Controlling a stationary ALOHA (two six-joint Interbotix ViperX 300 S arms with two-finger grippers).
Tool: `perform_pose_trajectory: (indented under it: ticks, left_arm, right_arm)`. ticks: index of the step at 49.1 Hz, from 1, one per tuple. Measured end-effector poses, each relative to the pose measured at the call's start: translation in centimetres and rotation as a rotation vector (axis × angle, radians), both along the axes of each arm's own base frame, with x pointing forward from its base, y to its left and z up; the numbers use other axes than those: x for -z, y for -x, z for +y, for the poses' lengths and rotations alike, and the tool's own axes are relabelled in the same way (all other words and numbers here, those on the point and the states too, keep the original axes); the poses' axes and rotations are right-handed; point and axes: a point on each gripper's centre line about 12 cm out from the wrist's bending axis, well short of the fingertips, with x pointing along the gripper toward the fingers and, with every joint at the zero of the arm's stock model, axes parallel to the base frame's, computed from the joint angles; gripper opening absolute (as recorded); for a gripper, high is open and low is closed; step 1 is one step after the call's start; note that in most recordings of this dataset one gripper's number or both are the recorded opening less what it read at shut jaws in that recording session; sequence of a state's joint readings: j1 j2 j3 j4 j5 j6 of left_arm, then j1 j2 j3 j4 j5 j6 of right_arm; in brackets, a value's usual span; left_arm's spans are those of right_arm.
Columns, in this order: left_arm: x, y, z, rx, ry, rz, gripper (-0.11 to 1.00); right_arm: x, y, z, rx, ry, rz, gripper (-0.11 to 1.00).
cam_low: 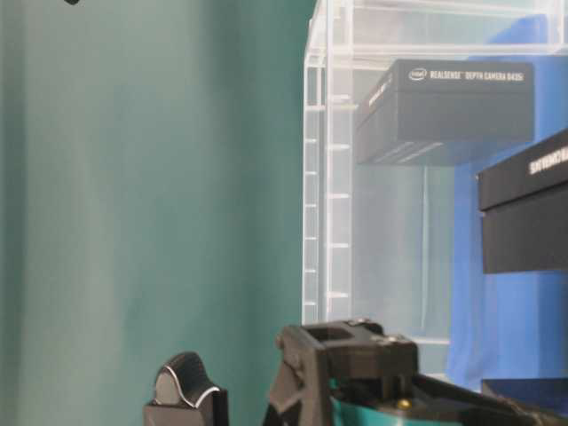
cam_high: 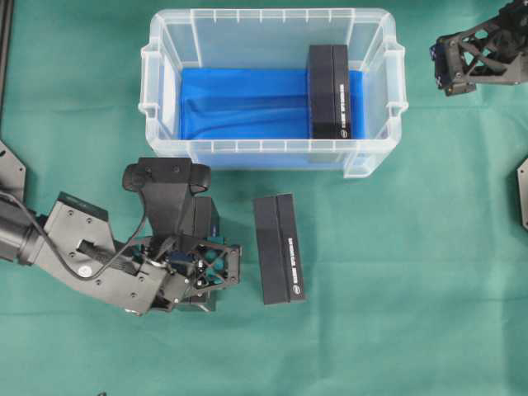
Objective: Take out the box from the case.
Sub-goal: 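Carry the box over the case front wall to the table left of the first box, then lower the box onto the table and open the left gripper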
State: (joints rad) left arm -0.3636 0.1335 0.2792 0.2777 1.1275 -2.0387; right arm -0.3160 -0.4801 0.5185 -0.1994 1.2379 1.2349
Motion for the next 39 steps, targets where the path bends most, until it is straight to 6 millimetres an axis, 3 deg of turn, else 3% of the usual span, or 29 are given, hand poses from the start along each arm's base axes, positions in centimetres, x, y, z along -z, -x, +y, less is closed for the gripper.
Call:
perform_pose_trajectory:
  ticks: [13,20,24,39]
  left_arm:
    - [0.03,0.00,-0.03,0.003,0.004,-0.004,0.61]
    - [-0.22,-0.04,-0.09,0.001,0.011,-0.011,0.90]
    - [-0.70,-0.07,-0.10,0.001,0.016,-0.023,0.99]
    - [-0.78,-0.14,-0.17,0.002,0.020,-0.026,0.99]
  right_arm:
    - [0.01,-0.03,0.11,-0.004,0.000,0.001,0.93]
    - [0.04,-0.07,0.14,-0.006,-0.001,0.003,0.93]
    - [0.04,-0.08,0.13,-0.006,0.000,0.001,0.93]
    - [0.04,-0.10,0.17,-0.008,0.000,0.001,0.93]
